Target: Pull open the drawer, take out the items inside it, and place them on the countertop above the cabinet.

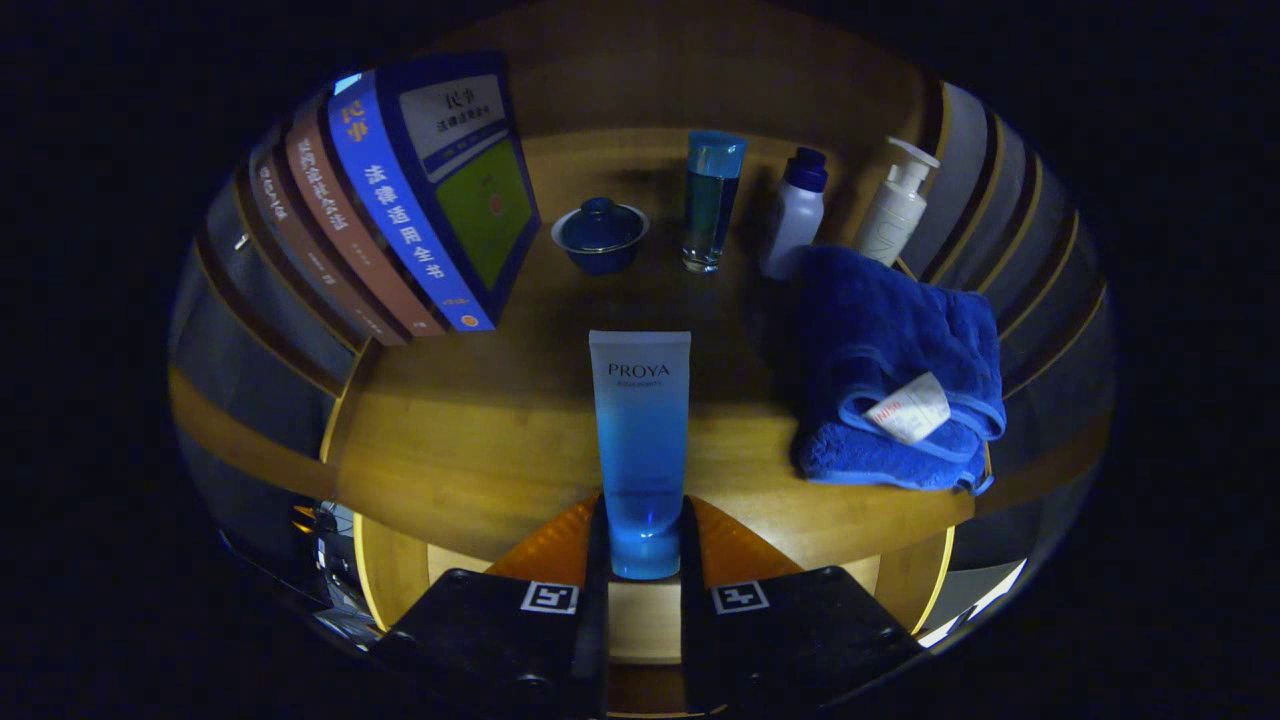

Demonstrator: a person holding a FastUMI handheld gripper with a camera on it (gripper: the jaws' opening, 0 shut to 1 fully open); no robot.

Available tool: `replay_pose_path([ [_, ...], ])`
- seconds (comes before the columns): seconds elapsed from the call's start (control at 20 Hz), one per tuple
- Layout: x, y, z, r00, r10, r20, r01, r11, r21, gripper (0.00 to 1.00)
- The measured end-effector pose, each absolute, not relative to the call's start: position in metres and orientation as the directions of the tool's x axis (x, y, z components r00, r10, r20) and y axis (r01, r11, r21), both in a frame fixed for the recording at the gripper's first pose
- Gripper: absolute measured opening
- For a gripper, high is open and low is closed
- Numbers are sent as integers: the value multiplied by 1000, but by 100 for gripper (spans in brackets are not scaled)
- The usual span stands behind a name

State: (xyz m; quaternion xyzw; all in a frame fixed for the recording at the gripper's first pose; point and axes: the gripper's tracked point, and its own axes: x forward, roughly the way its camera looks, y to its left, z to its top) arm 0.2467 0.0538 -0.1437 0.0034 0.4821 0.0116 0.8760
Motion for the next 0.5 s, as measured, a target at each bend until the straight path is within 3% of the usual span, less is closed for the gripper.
replay_pose_path([
  [0.3,259,56,-151,529,35,-848,-17,999,31,41],
  [0.5,261,50,-148,541,10,-841,-16,1000,1,56],
])
